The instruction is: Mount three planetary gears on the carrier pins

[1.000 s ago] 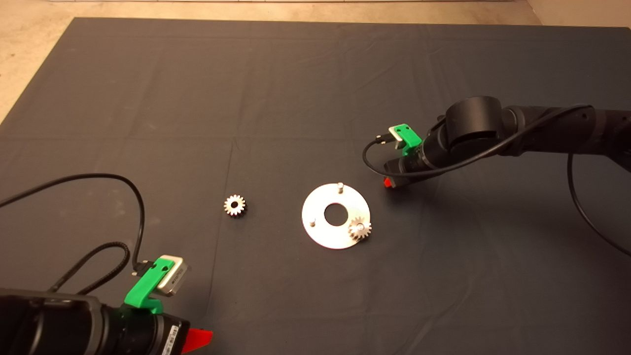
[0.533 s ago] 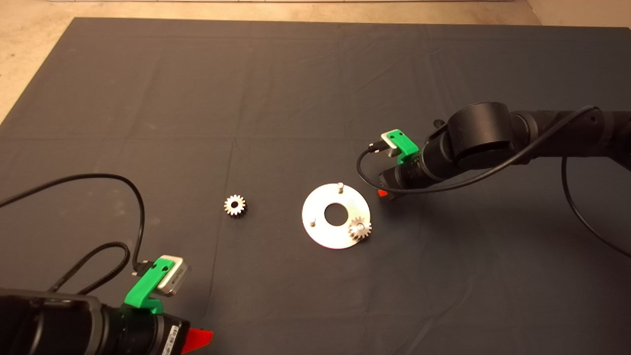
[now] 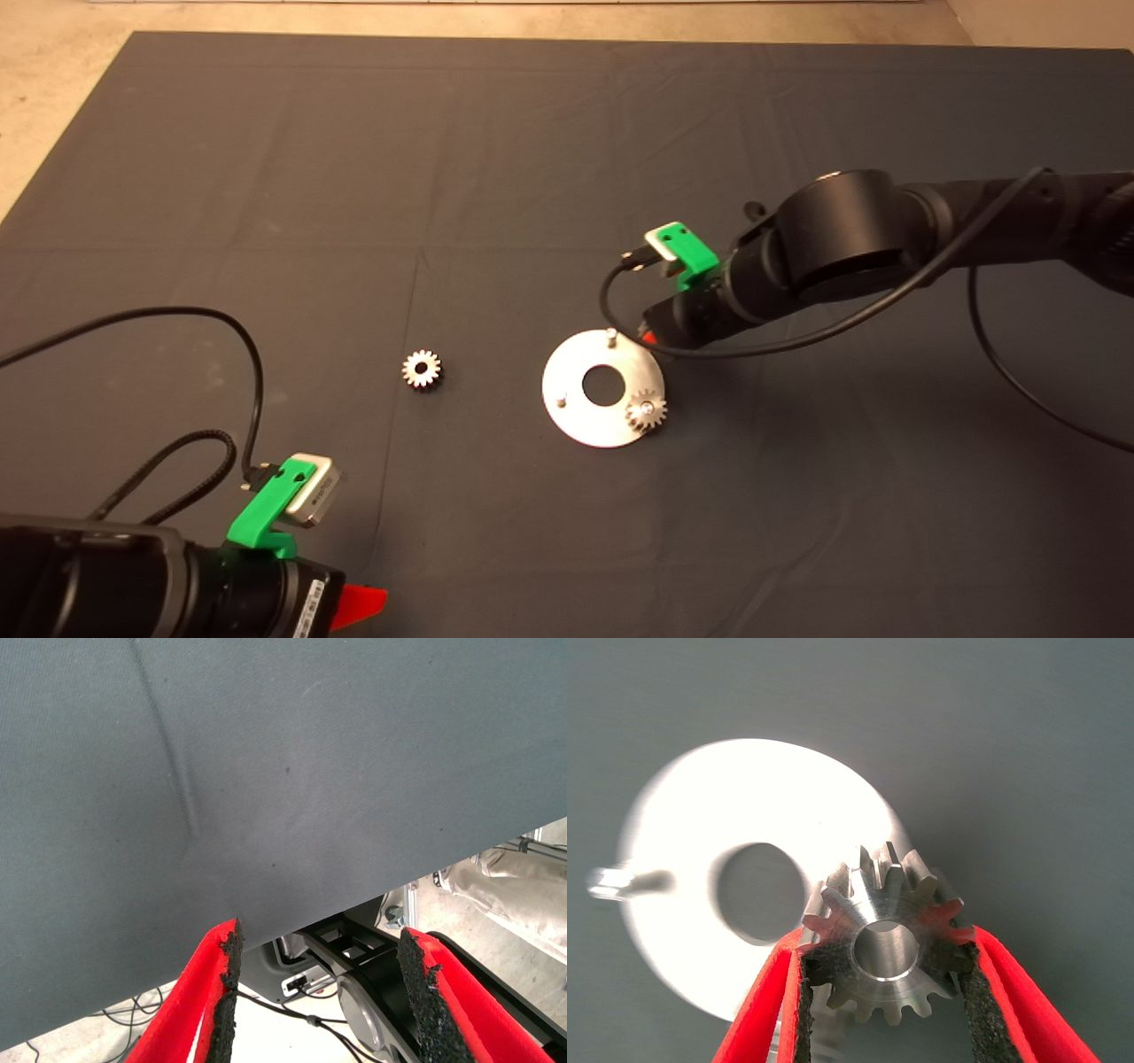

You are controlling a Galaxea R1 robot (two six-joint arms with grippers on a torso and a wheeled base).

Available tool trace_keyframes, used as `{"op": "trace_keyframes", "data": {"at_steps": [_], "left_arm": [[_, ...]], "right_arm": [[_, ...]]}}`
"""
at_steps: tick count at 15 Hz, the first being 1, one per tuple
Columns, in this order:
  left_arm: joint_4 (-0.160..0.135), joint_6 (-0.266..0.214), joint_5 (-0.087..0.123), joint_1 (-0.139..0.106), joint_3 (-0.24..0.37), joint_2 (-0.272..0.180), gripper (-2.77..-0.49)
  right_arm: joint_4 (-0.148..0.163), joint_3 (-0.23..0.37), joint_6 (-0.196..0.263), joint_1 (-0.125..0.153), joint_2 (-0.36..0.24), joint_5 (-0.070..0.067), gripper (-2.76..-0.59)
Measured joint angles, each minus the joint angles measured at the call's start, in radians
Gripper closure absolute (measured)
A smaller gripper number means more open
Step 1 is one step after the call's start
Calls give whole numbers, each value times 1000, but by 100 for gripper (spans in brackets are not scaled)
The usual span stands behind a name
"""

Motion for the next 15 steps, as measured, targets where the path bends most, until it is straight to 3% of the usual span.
{"op": "trace_keyframes", "data": {"at_steps": [4,6,13,15], "left_arm": [[0,-1,0,-2,0,0,-118],[0,-1,-1,-11,0,0,-118],[0,-1,-3,-11,0,0,-118],[0,-1,-4,-11,0,-1,-118]], "right_arm": [[0,-42,0,0,92,3,-94],[0,-51,0,1,94,2,-94],[0,-104,-1,0,93,-23,-94],[0,-110,-1,1,97,-24,-94]]}}
